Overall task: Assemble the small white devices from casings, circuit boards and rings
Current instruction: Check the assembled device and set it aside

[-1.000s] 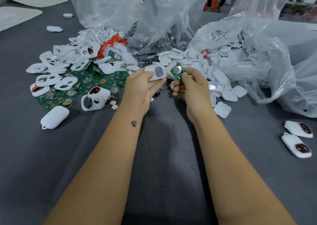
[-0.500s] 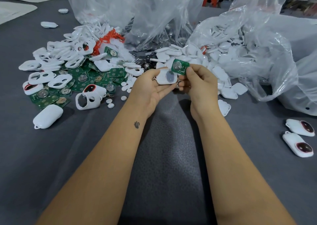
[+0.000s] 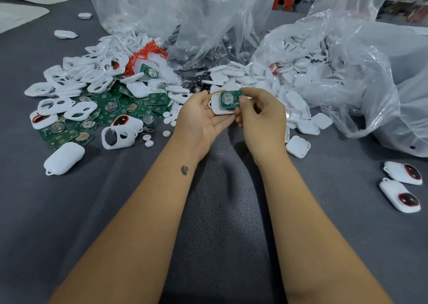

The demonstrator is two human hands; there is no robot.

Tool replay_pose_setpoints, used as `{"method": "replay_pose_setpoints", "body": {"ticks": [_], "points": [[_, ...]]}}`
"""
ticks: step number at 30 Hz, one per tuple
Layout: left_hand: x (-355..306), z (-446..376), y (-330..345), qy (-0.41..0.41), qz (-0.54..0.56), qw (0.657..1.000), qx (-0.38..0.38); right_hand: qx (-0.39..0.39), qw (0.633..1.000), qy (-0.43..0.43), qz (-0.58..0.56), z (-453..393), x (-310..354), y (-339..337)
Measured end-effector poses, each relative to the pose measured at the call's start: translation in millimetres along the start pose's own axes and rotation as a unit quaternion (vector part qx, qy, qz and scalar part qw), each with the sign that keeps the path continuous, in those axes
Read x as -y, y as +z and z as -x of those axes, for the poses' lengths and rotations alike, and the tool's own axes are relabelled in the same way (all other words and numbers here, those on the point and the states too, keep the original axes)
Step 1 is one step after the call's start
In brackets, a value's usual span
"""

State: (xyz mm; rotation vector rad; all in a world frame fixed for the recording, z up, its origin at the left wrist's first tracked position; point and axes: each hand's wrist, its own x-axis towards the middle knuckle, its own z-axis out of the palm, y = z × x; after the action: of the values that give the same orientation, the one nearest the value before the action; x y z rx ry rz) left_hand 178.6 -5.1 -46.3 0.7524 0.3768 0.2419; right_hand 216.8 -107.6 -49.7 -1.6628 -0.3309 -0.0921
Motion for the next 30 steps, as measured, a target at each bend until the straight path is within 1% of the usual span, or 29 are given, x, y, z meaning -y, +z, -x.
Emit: {"method": "replay_pose_setpoints", "body": {"ticks": [7, 18, 23, 30], "points": [[1.0, 0.7, 0.8, 0.001, -0.004, 1.0, 0.003, 0.003, 0.997, -0.034, 0.064, 0.3, -2.8, 3.8], [2.4, 1.3, 2.5, 0.008, -0.003, 1.0, 0.016, -0.001, 0.995, -0.063, 0.079, 1.2, -5.3, 4.3], [2.6, 0.9, 3.1, 0.012, -0.007, 1.0, 0.012, -0.012, 0.991, -0.08, 0.102, 0.6, -7.2, 2.0], [4.2, 1.3, 2.8, 0.011, -0.018, 1.0, 0.016, -0.006, 0.987, -0.09, 0.134, 0.5, -7.9, 1.2]]}}
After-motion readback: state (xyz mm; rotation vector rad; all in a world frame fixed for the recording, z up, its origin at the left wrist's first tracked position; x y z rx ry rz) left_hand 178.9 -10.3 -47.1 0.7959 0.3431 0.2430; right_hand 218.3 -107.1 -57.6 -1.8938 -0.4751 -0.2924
